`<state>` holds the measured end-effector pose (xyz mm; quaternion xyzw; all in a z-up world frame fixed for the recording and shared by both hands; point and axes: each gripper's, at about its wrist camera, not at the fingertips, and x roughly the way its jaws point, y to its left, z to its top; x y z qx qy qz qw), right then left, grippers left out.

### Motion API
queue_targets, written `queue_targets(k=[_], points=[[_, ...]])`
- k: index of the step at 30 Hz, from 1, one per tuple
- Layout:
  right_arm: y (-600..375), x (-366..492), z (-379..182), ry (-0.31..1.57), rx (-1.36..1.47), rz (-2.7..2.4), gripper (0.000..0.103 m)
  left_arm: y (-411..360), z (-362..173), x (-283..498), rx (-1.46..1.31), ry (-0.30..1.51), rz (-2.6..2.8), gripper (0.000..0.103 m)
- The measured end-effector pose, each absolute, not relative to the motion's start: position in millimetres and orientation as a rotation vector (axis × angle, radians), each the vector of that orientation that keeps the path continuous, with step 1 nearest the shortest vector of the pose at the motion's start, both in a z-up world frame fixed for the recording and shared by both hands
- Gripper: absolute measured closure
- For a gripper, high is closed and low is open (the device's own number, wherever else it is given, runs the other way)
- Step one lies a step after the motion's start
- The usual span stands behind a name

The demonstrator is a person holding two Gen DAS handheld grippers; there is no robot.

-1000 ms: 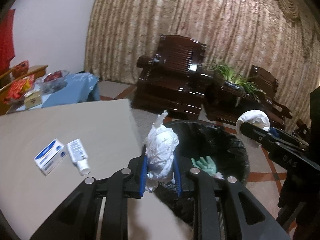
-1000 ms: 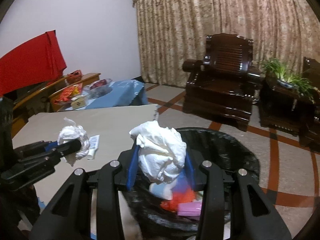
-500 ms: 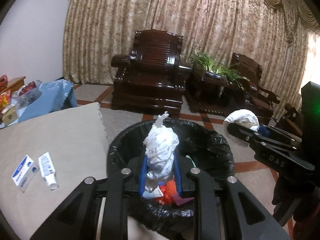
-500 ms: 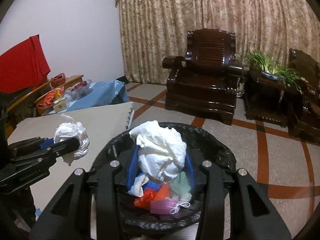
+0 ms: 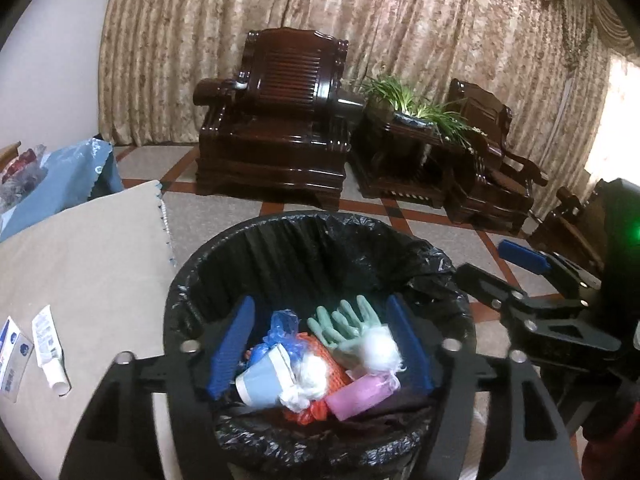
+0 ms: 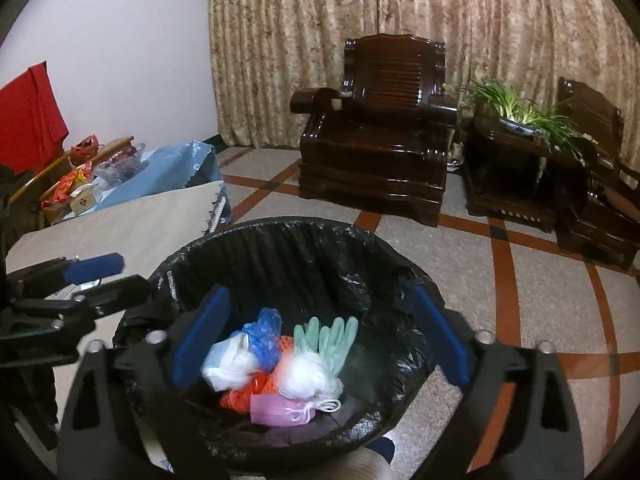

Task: Collect trash
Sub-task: 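Move both tools back toward the white box and tube on the table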

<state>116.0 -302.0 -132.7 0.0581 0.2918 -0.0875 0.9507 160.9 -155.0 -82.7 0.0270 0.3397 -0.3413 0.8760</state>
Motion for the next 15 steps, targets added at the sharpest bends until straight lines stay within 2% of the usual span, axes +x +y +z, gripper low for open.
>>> queue_targets(k=[2,7,15], points=[[-303,112,-133,0.593,0.138,-0.172,0.008,-149,-82,158,0.048,0.703,-0.705,0.026],[-297,102,-129,0.579,0.172,-0.163,0.005,-115,-77,152,0.052,0.669,-0.623,0.006],[-251,108,-117,0.572,0.138,-0.078,0.005,-46,-73,146,-0.018,0.655,-0.488,0.006]])
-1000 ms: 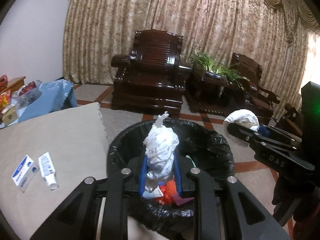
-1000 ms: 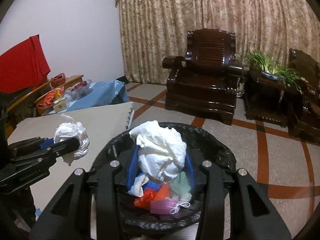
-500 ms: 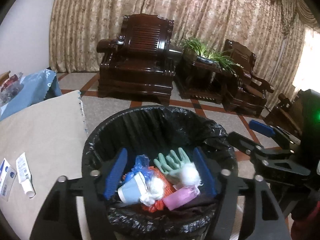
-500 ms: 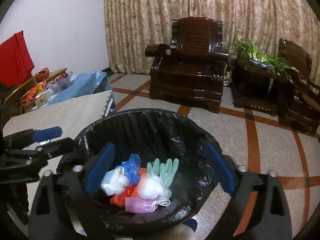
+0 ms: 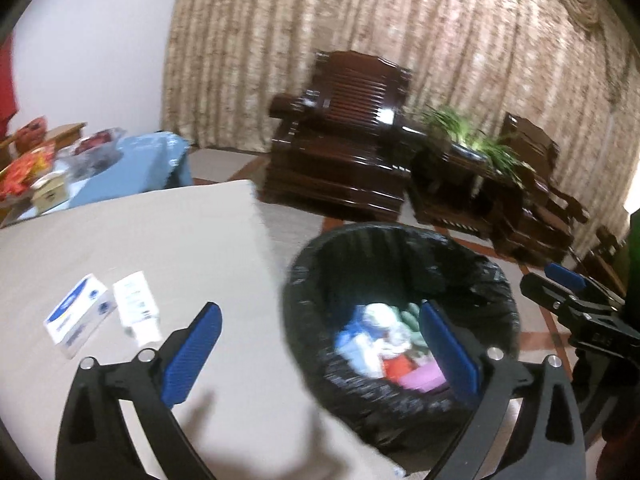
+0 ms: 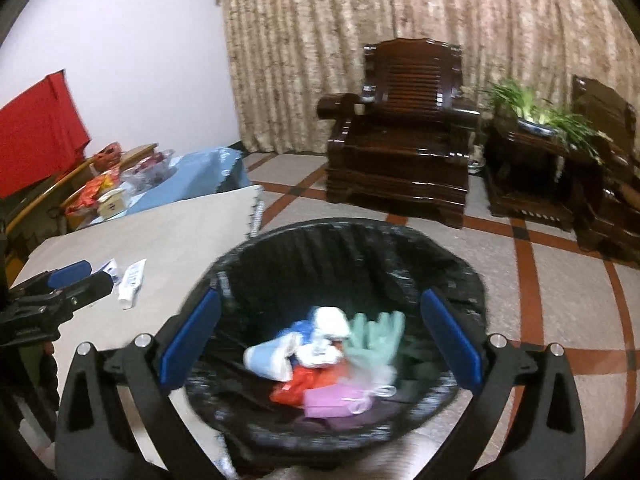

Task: Collect trash
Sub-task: 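Move both tools back toward the white box and tube on the table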

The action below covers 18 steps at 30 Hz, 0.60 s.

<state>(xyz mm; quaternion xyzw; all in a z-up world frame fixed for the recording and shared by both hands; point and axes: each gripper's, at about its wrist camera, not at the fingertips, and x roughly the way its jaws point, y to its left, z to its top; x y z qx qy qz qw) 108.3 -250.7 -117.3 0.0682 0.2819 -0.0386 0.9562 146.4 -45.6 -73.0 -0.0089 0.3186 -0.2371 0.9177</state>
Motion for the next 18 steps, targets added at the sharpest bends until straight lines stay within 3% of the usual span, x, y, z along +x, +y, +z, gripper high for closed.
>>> queue_targets(k=[18], points=[[-99,174,-110,0.582,0.001,0.186,0.005,118,-98,141,-0.111,0.637,-0.181,0.006]])
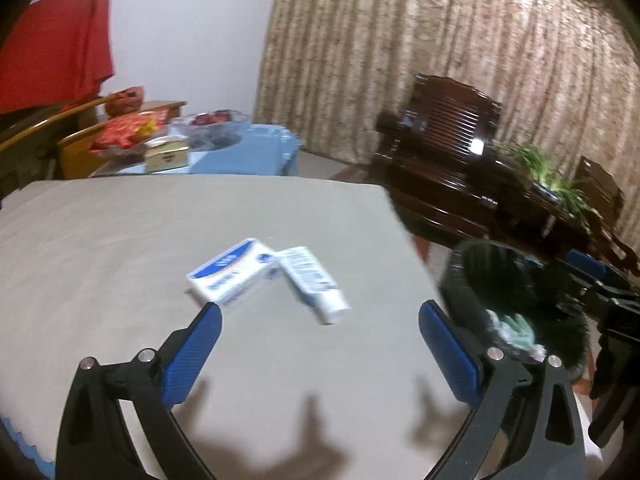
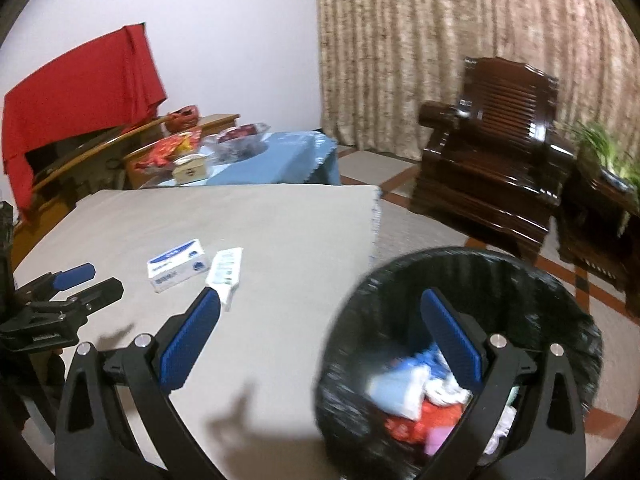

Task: Collect trash
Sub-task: 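Move both tools back toward the white box and tube on the table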

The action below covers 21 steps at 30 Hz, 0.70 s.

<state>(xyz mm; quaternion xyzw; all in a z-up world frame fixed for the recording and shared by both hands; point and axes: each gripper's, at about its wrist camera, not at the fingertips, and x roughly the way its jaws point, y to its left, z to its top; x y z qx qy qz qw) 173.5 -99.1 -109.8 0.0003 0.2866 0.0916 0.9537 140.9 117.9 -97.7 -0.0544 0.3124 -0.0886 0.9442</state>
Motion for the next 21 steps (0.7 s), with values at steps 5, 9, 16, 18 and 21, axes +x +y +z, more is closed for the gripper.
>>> queue_targets(k=[5,9,16,18,21], points=[[-62,199,-116,0.591,-0.009,0.236,0.005,150,-108,149,-0.114,0.646,-0.117,0.006],[-32,225,-131,0.62,-0.002,0.263,0.005,174,-119,162,-0.111,0.668,-0.079,0.006],[10,264,-180,0.728,-0.028,0.279,0.005,200,-146,189,-0.098,0.718,-0.06,0.006],[20,273,-193,0.76,-0.037,0.281,0.005,205,-153,198,-0.093,0.735,-0.058,0.006],[27,283,-208,0.791,-0.044,0.278,0.005,212,-166,211,-0.089,0.761,-0.056,0.006]])
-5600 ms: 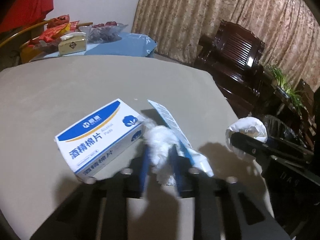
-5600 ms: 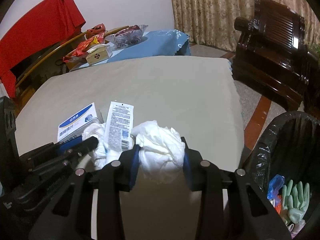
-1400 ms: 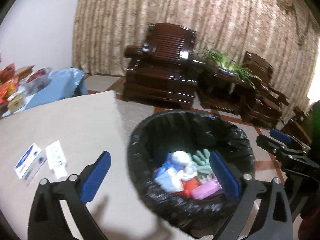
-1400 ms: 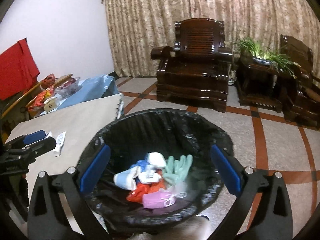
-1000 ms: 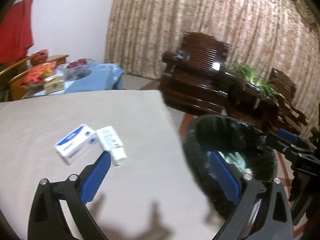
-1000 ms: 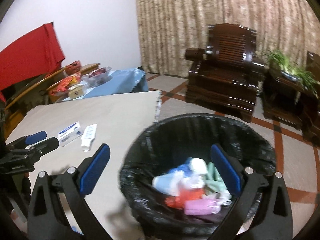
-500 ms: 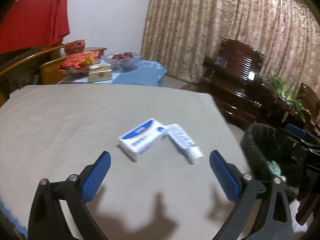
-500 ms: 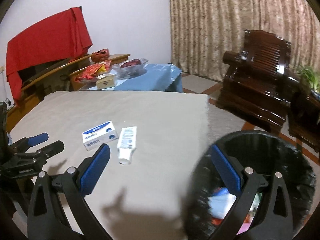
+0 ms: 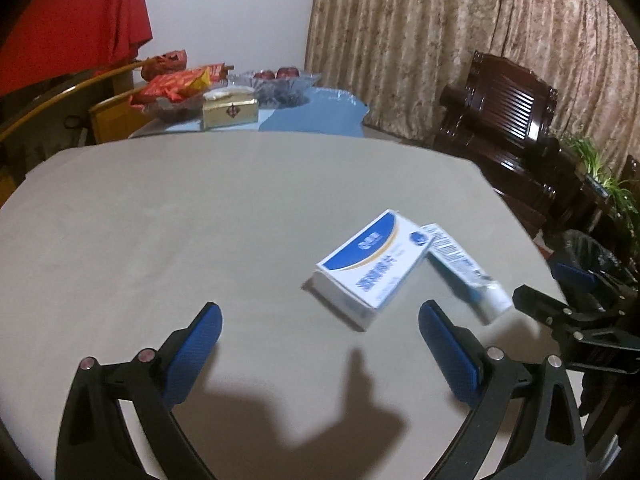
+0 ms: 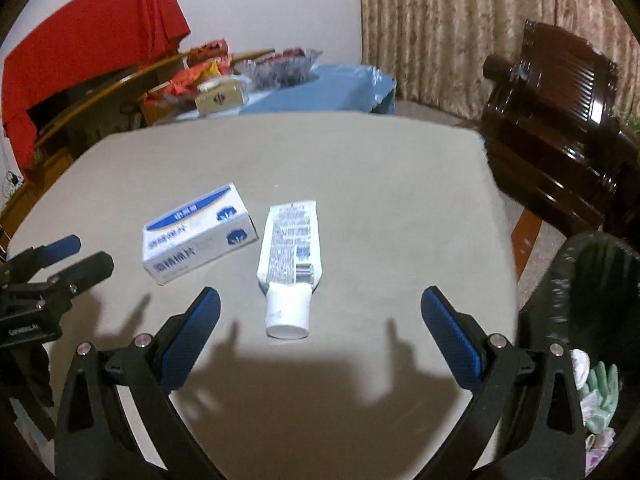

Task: Collect trash
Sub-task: 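Move both tools back toward the white box and tube on the table, then grasp the blue-and-white alcohol pads box with the left gripper while the right grasps the white tube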

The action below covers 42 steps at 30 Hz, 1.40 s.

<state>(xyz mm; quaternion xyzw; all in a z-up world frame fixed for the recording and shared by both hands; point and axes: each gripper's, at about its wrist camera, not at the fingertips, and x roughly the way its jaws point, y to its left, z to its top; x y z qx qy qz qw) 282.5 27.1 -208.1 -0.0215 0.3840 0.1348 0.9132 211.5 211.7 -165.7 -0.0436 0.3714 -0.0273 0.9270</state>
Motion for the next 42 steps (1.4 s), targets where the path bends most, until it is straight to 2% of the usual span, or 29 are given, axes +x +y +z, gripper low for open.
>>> queue_targets(k=[6,10,13,18,20,32,35,36,39,42], points=[[40,301,-229,0.847,-0.053,0.284,0.007,221,-181,226,-0.106,0.792,-0.064,0.006],[43,308,-239,0.894,-0.057,0.3,0.023,221,-188,231,-0.118,0.808,-0.072,0.006],[44,311,-239,0.903,-0.057,0.304,0.026,219,-192,236,-0.125,0.815,-0.093,0.006],[43,313,-239,0.896,-0.065,0.299,0.047,212,-192,249,-0.116,0.83,-0.129,0.006],[39,312,-239,0.895,-0.06,0.291,0.064,210,-192,253,-0.112,0.832,-0.139,0.006],[18,312,-234,0.903,-0.004,0.273,0.065,191,-201,284,-0.081,0.897,-0.251,0.006],[14,311,-232,0.9,0.006,0.274,0.065,188,-201,285,-0.076,0.893,-0.266,0.017],[14,310,-231,0.899,0.006,0.274,0.065,187,-200,283,-0.083,0.892,-0.273,0.025],[13,308,-229,0.894,0.001,0.271,0.065,183,-197,273,-0.112,0.918,-0.292,0.028],[10,306,-230,0.892,0.004,0.271,0.065,178,-194,262,-0.14,0.94,-0.329,0.024]])
